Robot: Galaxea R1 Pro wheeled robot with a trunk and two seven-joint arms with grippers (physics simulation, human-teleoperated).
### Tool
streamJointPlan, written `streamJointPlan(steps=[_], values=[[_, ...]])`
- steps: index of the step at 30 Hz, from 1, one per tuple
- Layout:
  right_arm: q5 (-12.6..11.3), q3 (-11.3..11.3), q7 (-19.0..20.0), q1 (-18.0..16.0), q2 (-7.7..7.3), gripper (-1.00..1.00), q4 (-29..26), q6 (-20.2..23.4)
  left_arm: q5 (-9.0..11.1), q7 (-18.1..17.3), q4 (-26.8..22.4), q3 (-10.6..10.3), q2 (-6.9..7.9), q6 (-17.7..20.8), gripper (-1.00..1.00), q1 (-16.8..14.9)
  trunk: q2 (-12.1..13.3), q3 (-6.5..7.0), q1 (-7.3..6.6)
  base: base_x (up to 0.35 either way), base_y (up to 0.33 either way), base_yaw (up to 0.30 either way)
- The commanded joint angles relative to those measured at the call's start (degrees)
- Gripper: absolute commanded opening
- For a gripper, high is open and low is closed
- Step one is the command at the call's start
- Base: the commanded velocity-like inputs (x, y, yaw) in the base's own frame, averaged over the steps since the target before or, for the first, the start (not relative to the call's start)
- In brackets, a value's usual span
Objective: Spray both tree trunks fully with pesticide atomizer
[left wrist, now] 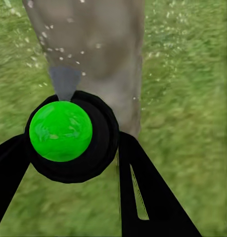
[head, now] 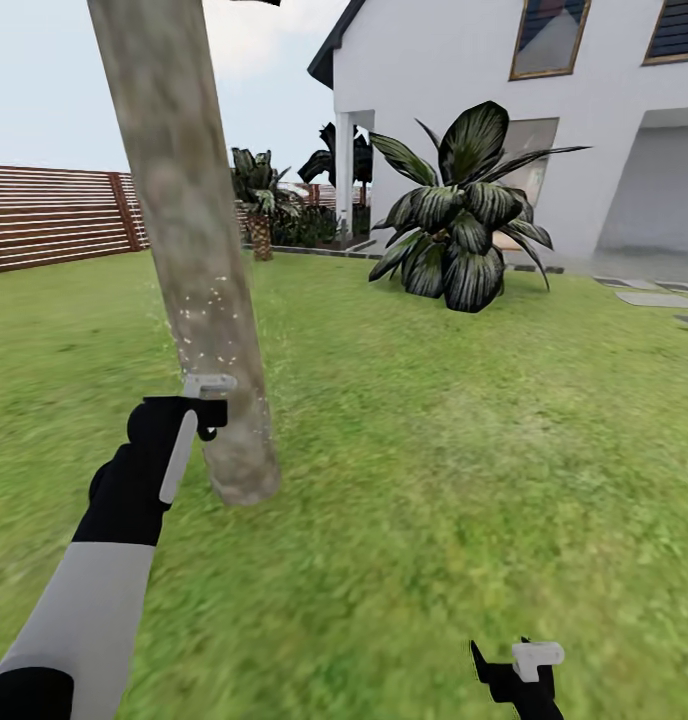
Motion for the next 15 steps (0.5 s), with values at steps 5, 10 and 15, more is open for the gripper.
streamJointPlan(steps=[5,10,15], values=[[0.0,0.0,0.0,0.0,0.05,1.0,0.0,0.0,-0.1,0.1,0.7,0.2,0.41,0.0,-1.0,0.0,0.0,0.0,0.0,0.0,-0.271,0.089],[0.0,0.0,0.0,0.0,0.09,1.0,0.0,0.0,-0.1,0.2,3.2,0.2,1.62,0.0,-1.0,0.0,0.0,0.0,0.0,0.0,-0.271,0.268],[0.0,0.0,0.0,0.0,0.09,1.0,0.0,0.0,-0.1,0.2,3.7,0.2,1.62,0.0,-1.0,0.0,0.0,0.0,0.0,0.0,-0.271,0.278]])
